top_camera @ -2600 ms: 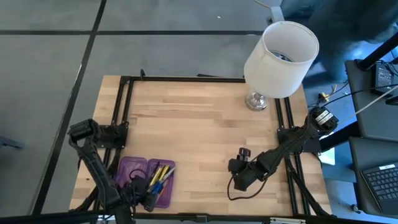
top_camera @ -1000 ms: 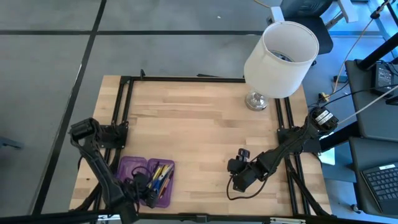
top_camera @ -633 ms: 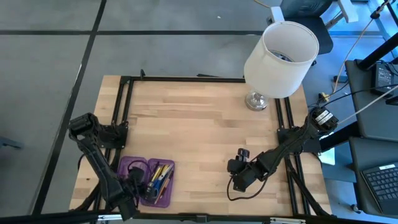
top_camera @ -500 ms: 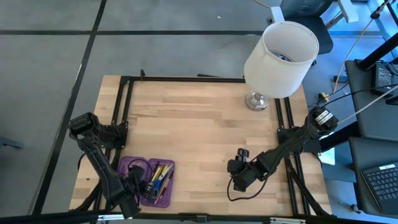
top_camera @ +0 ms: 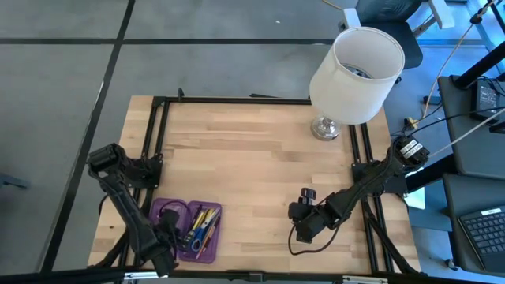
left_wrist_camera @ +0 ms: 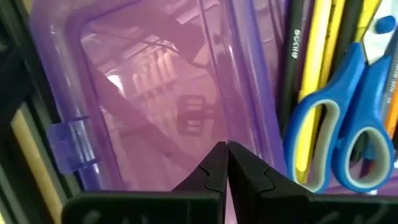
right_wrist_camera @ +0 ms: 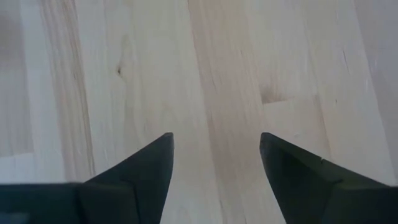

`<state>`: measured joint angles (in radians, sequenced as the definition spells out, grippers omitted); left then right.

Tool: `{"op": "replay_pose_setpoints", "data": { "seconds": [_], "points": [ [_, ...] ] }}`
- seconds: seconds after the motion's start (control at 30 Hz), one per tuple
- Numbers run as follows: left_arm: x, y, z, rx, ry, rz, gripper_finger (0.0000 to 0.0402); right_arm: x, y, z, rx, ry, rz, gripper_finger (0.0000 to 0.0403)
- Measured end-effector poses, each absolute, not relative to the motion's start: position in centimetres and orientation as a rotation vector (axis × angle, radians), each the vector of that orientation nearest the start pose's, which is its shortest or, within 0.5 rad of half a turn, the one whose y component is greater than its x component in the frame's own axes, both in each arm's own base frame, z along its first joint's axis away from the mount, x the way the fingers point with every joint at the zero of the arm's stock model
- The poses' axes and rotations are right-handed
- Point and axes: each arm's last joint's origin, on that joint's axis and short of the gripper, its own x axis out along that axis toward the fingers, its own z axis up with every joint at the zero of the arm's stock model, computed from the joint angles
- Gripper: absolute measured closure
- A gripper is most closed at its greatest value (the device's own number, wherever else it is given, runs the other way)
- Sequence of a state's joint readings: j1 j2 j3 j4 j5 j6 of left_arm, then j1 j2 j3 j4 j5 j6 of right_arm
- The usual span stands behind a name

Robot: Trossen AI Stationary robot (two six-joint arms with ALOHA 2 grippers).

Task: Pick & place school supplies into a supply box
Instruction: Close the violet box

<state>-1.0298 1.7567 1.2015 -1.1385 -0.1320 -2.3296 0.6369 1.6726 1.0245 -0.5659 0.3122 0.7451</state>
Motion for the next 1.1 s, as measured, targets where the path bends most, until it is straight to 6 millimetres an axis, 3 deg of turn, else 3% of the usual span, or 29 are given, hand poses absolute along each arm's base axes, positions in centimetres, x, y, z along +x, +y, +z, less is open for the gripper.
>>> {"op": "replay_pose_setpoints", "data": {
  "seconds": [0.4, 0.63, 1.1],
  "points": [
    [17.5, -24.6, 18.1, -0.906, 1.223, 1.1, 0.0399, 25.6, 17.8, 17.7, 0.068, 1.088, -0.109, 0.016],
    [18.8, -23.9, 18.1, -0.917, 1.256, 1.082, 0.0398, 26.7, 18.3, 18.3, 0.011, 0.942, -0.063, 0.0159],
    [18.2, -24.0, 18.1, -0.916, 1.289, 1.121, 0.0398, 26.8, 18.6, 18.5, -0.019, 0.917, -0.028, 0.0159]
  ]
}}
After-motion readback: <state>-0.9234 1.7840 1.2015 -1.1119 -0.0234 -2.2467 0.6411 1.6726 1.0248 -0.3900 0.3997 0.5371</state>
